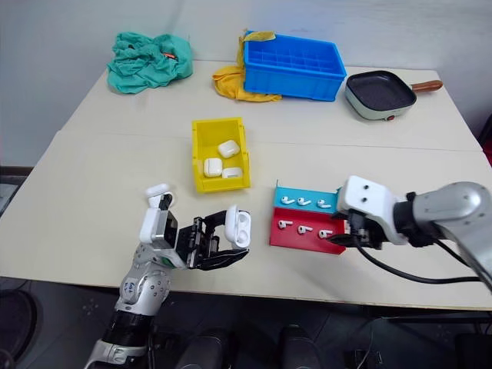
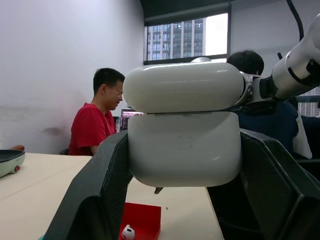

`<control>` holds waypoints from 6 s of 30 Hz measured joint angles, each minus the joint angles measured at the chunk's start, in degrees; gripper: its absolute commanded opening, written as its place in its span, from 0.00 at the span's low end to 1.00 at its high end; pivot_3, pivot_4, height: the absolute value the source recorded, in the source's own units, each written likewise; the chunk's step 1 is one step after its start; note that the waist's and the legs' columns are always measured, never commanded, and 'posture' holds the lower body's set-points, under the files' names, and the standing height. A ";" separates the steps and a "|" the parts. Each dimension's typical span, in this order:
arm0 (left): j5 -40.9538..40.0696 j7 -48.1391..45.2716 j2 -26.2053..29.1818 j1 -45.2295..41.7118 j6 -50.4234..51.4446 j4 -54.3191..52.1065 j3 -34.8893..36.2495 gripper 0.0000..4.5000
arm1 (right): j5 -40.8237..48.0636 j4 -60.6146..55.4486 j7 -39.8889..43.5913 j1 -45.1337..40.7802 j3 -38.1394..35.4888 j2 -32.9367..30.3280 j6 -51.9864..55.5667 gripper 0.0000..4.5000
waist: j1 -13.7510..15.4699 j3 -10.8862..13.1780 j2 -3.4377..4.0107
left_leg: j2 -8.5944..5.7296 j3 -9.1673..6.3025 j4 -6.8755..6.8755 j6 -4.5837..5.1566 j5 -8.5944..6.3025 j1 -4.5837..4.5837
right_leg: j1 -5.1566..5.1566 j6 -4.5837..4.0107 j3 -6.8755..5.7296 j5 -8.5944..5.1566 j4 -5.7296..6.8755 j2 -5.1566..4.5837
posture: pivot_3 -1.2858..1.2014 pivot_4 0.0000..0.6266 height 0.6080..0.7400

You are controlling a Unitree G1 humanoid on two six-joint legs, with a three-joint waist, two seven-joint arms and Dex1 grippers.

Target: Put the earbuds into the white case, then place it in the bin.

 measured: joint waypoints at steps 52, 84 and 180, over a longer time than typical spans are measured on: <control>1.26 1.27 2.99 2.50 -2.37 1.23 0.31 0.62 | -27.90 14.55 14.72 -10.66 16.28 11.69 -8.73 0.31 | -0.07 -0.01 0.02 | -0.01 -0.01 0.04 -0.01 0.01 0.01 | -0.05 0.00 -0.02 0.00 0.13 -0.01 | 0.52 0.24 1.00; -2.93 2.40 0.42 -0.43 0.72 -0.87 0.80 0.62 | -4.00 8.84 20.60 -0.24 -12.30 14.73 -14.90 0.10 | 0.14 -0.02 -0.02 | 0.00 -0.07 0.08 -0.01 0.00 0.04 | 0.04 0.03 -0.12 0.02 0.18 0.00 | 0.52 0.24 1.00; -3.22 5.67 4.67 -1.54 6.84 -0.68 7.87 0.62 | -15.37 27.82 12.19 -16.31 2.35 14.83 -17.84 0.76 | 0.01 -0.14 0.22 | -0.16 -0.06 0.00 0.10 0.11 0.03 | -0.02 0.20 0.18 0.12 0.04 -0.06 | 0.52 0.24 1.00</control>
